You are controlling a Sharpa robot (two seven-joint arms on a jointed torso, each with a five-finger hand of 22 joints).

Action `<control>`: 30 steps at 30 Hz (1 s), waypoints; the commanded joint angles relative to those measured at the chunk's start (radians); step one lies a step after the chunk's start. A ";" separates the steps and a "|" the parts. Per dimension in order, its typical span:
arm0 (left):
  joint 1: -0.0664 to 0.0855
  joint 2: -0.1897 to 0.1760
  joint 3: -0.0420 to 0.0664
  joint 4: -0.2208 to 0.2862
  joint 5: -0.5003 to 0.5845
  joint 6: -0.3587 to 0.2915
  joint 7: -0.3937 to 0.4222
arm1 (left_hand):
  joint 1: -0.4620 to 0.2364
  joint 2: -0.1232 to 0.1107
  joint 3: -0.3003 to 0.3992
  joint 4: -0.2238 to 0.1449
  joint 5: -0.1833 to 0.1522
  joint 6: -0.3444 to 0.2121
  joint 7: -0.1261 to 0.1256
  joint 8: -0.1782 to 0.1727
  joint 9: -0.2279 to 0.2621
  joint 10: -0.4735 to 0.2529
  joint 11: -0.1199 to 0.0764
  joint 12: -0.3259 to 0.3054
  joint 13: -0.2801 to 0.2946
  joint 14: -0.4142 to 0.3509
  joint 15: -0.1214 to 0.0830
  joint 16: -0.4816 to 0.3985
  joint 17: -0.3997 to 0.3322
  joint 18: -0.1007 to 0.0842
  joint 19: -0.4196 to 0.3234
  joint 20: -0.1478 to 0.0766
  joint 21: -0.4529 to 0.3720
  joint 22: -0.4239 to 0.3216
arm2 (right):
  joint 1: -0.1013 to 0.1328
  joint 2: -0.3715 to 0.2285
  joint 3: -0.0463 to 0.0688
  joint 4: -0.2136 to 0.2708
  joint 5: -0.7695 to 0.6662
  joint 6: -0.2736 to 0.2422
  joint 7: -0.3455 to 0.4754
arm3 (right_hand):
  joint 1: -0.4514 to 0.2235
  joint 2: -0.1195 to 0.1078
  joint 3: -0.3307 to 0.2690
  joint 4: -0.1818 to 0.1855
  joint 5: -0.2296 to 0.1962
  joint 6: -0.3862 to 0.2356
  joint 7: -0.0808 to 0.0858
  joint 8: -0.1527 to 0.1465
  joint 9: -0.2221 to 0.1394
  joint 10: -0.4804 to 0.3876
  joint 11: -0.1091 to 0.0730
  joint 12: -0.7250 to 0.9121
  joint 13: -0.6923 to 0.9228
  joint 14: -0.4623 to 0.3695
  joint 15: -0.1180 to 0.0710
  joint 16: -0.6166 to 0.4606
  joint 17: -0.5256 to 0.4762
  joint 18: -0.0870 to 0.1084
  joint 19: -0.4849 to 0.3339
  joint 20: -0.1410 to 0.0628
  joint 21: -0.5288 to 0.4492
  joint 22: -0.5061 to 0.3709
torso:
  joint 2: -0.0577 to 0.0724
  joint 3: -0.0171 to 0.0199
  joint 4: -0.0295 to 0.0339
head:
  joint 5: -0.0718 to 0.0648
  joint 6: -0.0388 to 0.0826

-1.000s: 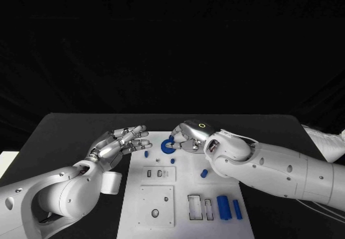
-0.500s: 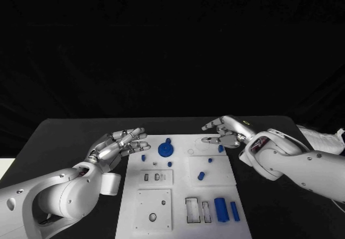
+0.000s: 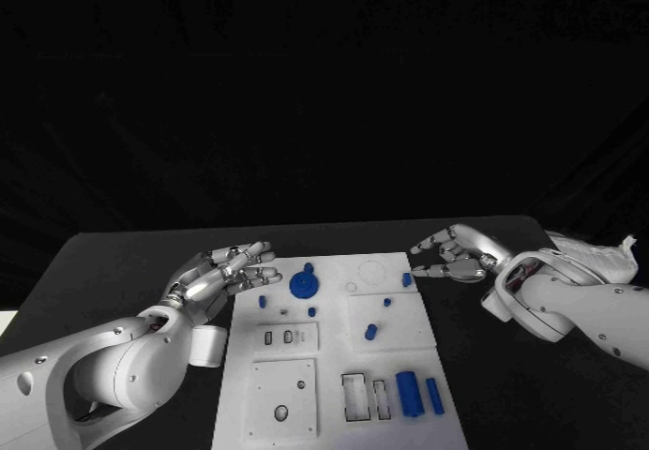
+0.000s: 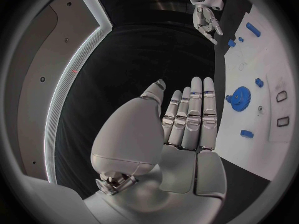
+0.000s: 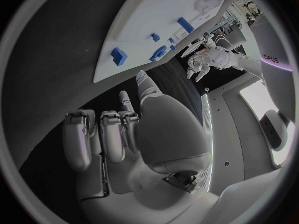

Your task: Assemble the parts on the task board

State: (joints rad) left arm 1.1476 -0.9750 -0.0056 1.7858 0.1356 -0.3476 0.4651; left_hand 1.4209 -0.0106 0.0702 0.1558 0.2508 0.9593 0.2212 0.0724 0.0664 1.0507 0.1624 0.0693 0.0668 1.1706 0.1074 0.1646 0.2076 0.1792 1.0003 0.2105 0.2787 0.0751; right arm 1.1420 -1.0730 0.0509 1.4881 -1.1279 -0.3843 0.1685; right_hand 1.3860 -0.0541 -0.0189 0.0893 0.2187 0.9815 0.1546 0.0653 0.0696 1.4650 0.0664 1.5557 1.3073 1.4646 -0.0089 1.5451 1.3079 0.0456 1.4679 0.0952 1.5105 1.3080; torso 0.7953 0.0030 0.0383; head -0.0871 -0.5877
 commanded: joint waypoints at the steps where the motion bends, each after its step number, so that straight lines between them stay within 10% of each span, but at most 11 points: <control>1: 0.000 0.003 0.000 -0.003 0.003 0.025 0.007 | 0.008 0.000 0.002 -0.003 -0.003 0.004 0.002 -0.004 0.000 -0.001 0.003 -0.004 0.000 0.000 -0.001 -0.005 0.001 0.004 0.002 0.003 -0.007 -0.002 | -0.013 0.005 0.000 -0.010 -0.012 0.058 0.011 | 0.004 -0.004 -0.002 -0.007 -0.011 -0.006 0.001 -0.004 -0.001 0.097 0.002 -0.002 0.253 0.094 0.003 0.003 0.205 -0.013 0.026 0.003 -0.003 0.112 | 0.000 -0.0004 -0.0005 | -0.001 -0.004; 30: -0.001 0.006 0.000 -0.007 0.003 0.025 0.006 | 0.008 0.000 0.002 -0.003 -0.003 0.004 0.002 -0.004 0.000 -0.001 0.003 -0.004 0.000 0.000 -0.001 -0.005 0.001 0.004 0.002 0.003 -0.007 -0.002 | -0.045 0.097 0.000 -0.096 -0.058 0.060 -0.025 | 0.008 0.045 0.018 -0.022 -0.048 0.027 -0.005 0.009 0.005 0.106 -0.003 0.015 0.264 0.097 0.000 0.010 0.220 -0.016 0.035 0.002 0.004 0.127 | -0.001 -0.0039 0.0007 | 0.004 -0.017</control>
State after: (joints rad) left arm 1.1466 -0.9704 -0.0062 1.7777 0.1369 -0.3439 0.4652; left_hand 1.4209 -0.0106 0.0702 0.1559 0.2508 0.9593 0.2212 0.0724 0.0664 1.0507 0.1625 0.0693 0.0668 1.1706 0.1074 0.1647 0.2073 0.1791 1.0003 0.2105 0.2787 0.0744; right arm 1.0986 -0.9781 0.0507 1.3939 -1.1716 -0.3434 0.1491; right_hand 1.3967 -0.0190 -0.0048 0.0699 0.1756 1.0027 0.1484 0.0712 0.0728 1.4649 0.0664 1.5647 1.3080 1.4646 -0.0090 1.5493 1.3076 0.0456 1.4679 0.0952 1.5104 1.3076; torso 0.7943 -0.0009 0.0388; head -0.0830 -0.6034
